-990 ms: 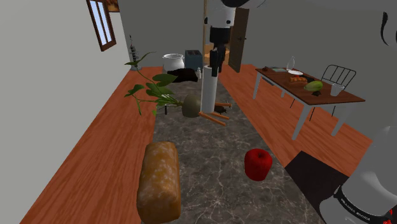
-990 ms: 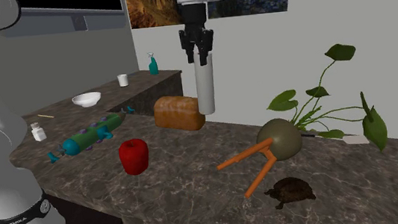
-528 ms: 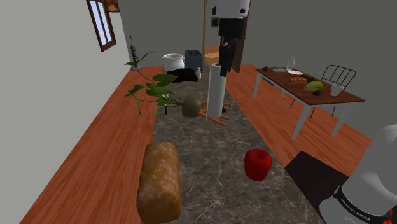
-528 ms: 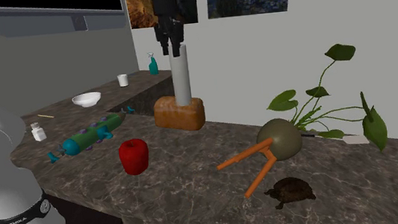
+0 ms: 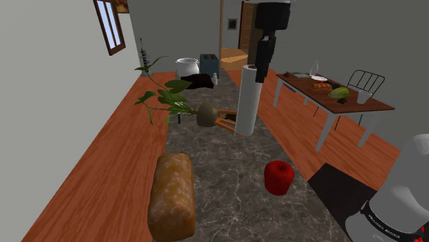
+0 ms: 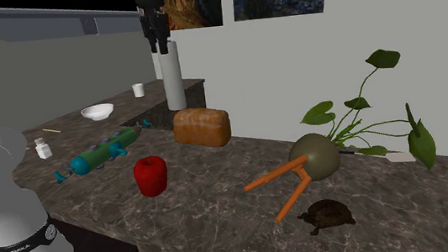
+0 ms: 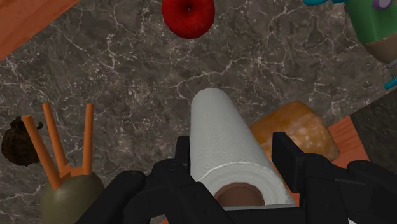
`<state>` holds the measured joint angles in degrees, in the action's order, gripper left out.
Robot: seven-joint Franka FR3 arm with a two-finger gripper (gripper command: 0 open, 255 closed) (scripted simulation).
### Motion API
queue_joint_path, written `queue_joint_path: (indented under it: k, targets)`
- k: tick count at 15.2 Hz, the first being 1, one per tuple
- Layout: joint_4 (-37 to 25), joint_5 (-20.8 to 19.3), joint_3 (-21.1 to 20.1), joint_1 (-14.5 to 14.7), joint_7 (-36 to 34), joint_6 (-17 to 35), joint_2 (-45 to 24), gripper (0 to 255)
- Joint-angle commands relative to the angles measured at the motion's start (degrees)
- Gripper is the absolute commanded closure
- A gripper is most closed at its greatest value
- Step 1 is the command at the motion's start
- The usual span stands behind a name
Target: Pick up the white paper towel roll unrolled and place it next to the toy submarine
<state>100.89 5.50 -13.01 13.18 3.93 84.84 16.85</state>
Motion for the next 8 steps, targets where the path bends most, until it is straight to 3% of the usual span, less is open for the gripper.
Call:
queue_joint_path:
  k: [1,6,8]
  targets:
    - [1.17,0.87,-0.78,0.72,-1.57,-1.58,2.86,255]
    - [1.88,3.0,-3.1,2.46,-5.84,-5.35,7.85,255]
    - [4.14,3.15,-3.11,2.54,-5.64,-3.82,8.58,255]
